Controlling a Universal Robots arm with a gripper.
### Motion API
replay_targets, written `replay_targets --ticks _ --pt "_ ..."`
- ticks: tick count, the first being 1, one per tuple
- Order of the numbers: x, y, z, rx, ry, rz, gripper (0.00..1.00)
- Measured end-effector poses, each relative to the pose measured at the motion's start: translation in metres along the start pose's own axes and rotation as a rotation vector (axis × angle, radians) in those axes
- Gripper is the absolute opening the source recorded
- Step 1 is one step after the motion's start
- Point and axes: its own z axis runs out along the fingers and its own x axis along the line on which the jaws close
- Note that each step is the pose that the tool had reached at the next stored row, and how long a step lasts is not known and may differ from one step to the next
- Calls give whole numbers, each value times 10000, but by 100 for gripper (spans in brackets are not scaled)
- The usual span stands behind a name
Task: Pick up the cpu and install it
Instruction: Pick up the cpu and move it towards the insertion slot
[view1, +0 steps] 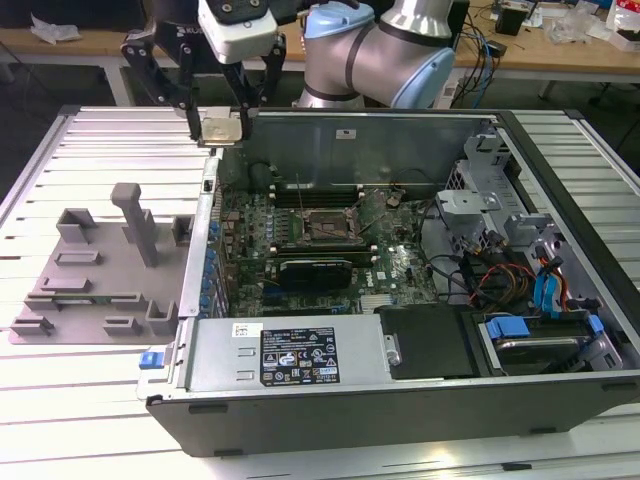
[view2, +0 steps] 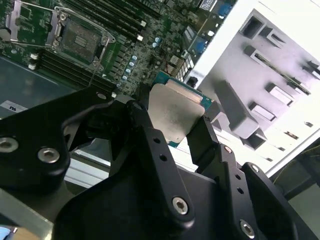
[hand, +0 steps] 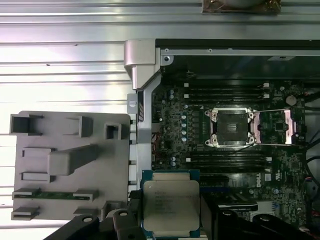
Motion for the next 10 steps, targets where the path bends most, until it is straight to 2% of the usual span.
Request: replay_targets --ticks 4,8,10 --pt "-81 2 1 0 0 0 55" --pt "-233 4 4 0 0 0 55" --pt "-275 5 5 0 0 0 55"
